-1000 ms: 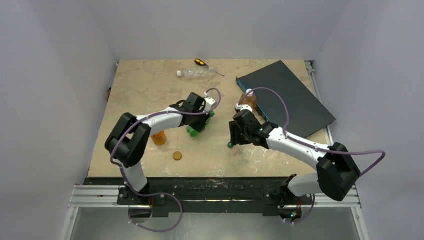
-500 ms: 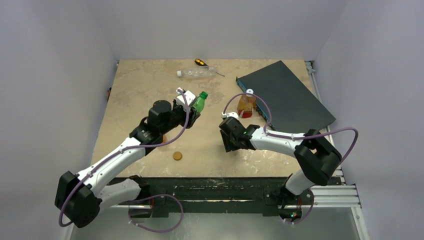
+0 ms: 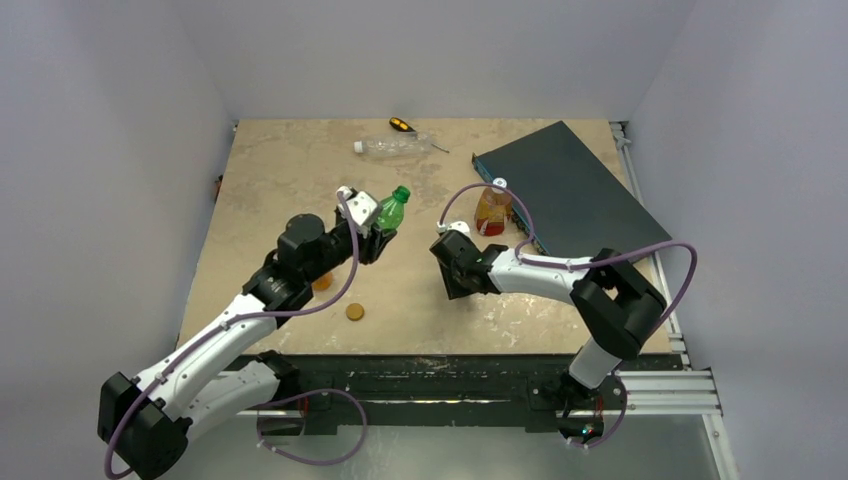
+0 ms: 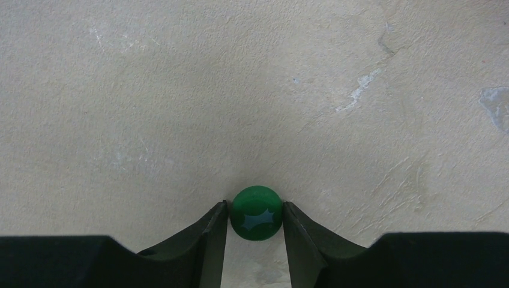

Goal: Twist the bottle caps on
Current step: Screw the bottle cap onto the plastic bottle.

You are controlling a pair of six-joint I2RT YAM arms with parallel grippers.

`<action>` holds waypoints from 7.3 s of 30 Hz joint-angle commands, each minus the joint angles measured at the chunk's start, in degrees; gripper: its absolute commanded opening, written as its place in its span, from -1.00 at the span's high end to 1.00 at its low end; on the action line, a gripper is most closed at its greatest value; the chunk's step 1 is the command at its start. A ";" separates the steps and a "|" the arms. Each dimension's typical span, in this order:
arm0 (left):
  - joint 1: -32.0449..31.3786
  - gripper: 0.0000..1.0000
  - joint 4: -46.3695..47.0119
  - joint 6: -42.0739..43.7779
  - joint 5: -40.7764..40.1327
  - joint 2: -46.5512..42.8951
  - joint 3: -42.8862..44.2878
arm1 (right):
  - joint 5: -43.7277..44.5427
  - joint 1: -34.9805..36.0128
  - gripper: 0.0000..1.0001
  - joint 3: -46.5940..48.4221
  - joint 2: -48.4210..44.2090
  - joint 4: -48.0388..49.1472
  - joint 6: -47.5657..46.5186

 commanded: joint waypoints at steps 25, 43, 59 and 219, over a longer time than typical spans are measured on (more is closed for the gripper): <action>0.16 1.00 -9.88 6.94 28.87 -10.23 -2.07 | -54.85 -14.80 0.77 15.18 -32.57 1.84 1.49; 0.16 1.00 -6.53 4.68 33.11 -9.70 -2.31 | -60.21 -12.39 0.77 17.21 -29.31 4.74 3.57; 0.16 1.00 -7.49 4.91 35.53 -6.30 -1.24 | -54.04 -7.65 0.79 21.28 -27.47 -5.38 -3.15; -11.78 1.00 72.72 -25.36 31.84 24.83 -23.84 | -28.96 1.56 -0.13 28.83 -29.35 -28.19 -26.75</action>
